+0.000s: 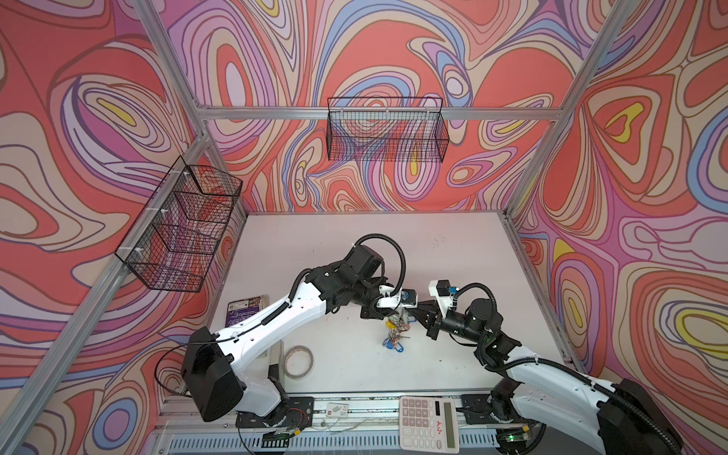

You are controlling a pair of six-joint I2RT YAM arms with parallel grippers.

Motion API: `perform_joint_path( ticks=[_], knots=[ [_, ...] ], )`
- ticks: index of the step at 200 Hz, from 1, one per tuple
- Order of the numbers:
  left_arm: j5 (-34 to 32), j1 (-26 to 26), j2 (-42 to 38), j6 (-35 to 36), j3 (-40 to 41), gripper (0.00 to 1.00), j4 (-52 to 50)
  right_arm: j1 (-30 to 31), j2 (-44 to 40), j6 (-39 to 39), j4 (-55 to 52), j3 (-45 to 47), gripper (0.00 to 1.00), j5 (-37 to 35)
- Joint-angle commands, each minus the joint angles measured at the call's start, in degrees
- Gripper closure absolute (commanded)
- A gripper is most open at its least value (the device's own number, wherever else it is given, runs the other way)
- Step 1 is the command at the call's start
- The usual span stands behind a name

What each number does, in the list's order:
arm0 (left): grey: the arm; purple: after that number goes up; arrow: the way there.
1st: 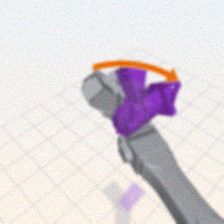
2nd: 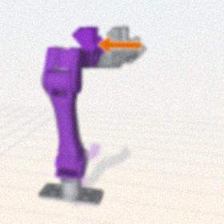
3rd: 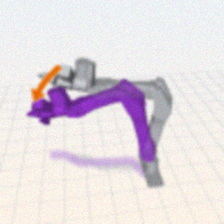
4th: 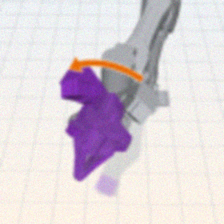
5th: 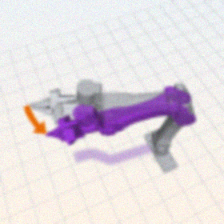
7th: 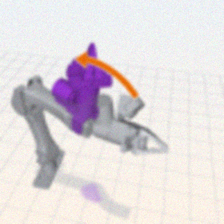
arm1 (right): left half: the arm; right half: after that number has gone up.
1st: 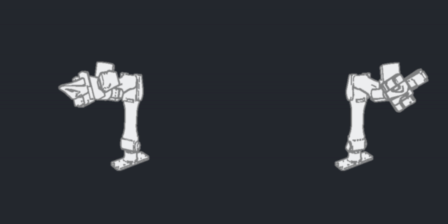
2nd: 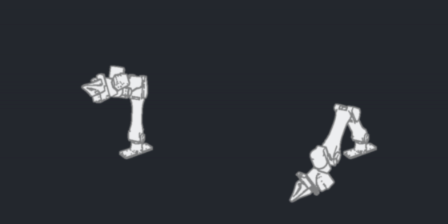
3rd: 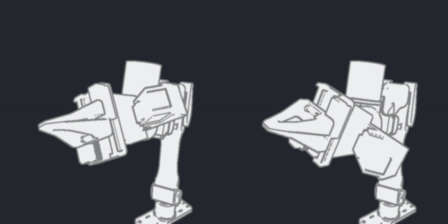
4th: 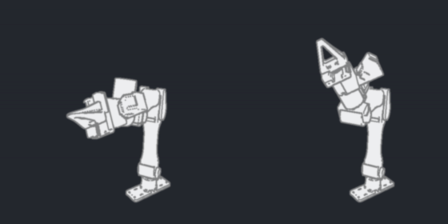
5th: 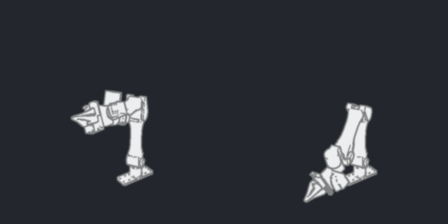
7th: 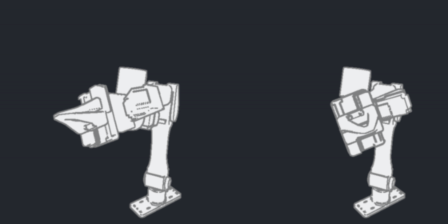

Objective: Attach keys to a key ring
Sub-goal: Insert the key into the keyring.

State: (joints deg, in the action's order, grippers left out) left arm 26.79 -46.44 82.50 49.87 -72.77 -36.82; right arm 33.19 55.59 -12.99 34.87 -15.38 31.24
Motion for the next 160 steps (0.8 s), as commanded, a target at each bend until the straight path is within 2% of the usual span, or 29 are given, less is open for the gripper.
perform_joint_path(
  ticks=[1, 28, 101, 160],
  knots=[
    [1.8, 0.2, 1.8, 1.8, -2.5, 0.63, -3.1, 0.5, -0.7, 1.4, 2.3, 0.0, 1.0, -0.4],
    [1.7, 0.2, 3.8, 2.2, -4.1, 0.64, -3.0, 0.6, -0.2, 1.5, 2.3, -0.1, 1.0, -0.5],
    [2.4, 0.4, 8.0, 4.5, -8.8, 0.77, -8.0, 1.0, 0.0, 1.6, 2.2, -0.1, 1.0, -0.7],
    [1.9, 0.6, 9.1, 5.4, -9.9, 0.83, -10.2, 1.1, 0.8, 1.8, 2.0, -0.4, 1.0, -0.7]
  ],
)
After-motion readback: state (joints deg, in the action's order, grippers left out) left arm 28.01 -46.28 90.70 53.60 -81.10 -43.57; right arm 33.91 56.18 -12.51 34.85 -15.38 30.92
